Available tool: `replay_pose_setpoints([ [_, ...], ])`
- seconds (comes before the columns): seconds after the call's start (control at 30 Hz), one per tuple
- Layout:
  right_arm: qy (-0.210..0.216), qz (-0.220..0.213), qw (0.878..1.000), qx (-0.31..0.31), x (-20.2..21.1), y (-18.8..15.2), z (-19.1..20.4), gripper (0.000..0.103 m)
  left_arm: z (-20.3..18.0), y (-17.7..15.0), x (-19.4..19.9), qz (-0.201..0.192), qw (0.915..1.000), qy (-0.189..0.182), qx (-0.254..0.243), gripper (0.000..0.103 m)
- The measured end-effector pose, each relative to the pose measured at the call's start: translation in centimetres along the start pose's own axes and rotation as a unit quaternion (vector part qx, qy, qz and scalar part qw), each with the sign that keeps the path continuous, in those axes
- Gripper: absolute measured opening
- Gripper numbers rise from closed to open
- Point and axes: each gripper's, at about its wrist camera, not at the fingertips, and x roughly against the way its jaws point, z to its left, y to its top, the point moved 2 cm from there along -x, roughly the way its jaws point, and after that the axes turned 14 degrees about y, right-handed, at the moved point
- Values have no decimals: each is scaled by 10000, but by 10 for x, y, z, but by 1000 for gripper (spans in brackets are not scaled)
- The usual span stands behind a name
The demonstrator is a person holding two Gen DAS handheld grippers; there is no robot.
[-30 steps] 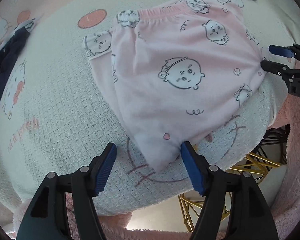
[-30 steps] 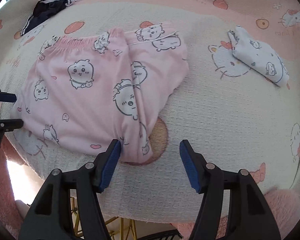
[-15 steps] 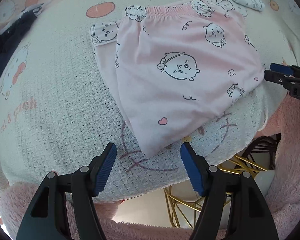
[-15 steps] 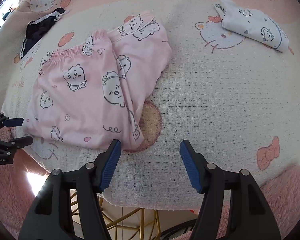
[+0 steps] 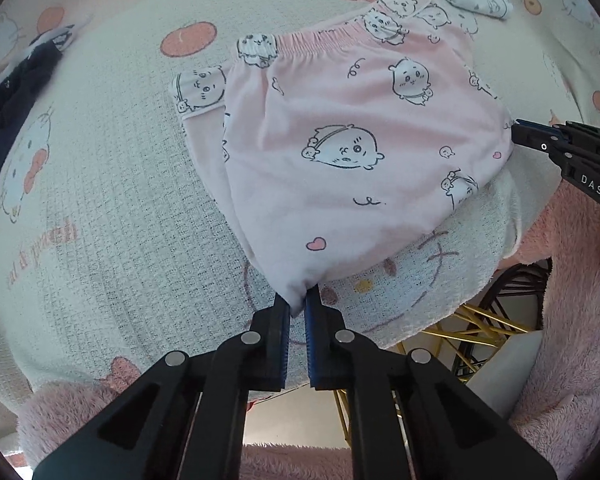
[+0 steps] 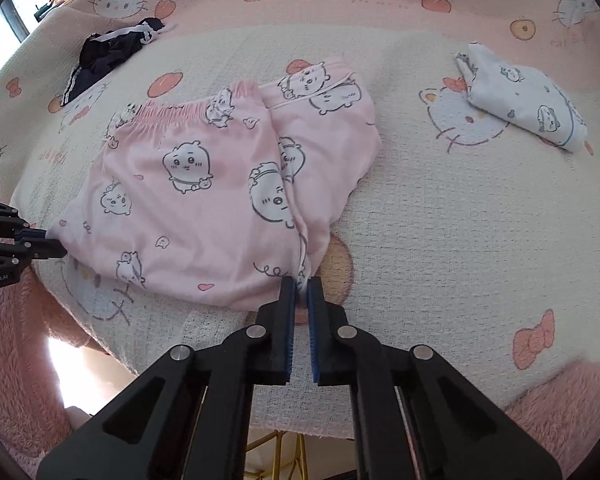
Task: Fold clothes
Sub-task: 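Pinch the folded edge again with both grippers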
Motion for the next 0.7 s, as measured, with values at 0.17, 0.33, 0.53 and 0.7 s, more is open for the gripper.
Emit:
replay_pose_setpoints([
  [0.17, 242, 74, 9989, -405, -7, 3, -14, 2, 17, 6, -2, 74, 9998, -174, -12, 8],
  [0.33, 495, -35, 9982, -332, 0, 4, -3, 5, 11, -11, -13, 648, 9975, -28, -275, 16],
  [0.53, 877, 198, 9944, -564, -12, 1, -2, 38, 38, 2, 16, 49, 9988, -182, 447, 22],
  [0.7, 1069, 320, 9918, -621, -26, 1, -3, 41, 36, 21, 1, -111, 9951, -490, 854, 25],
])
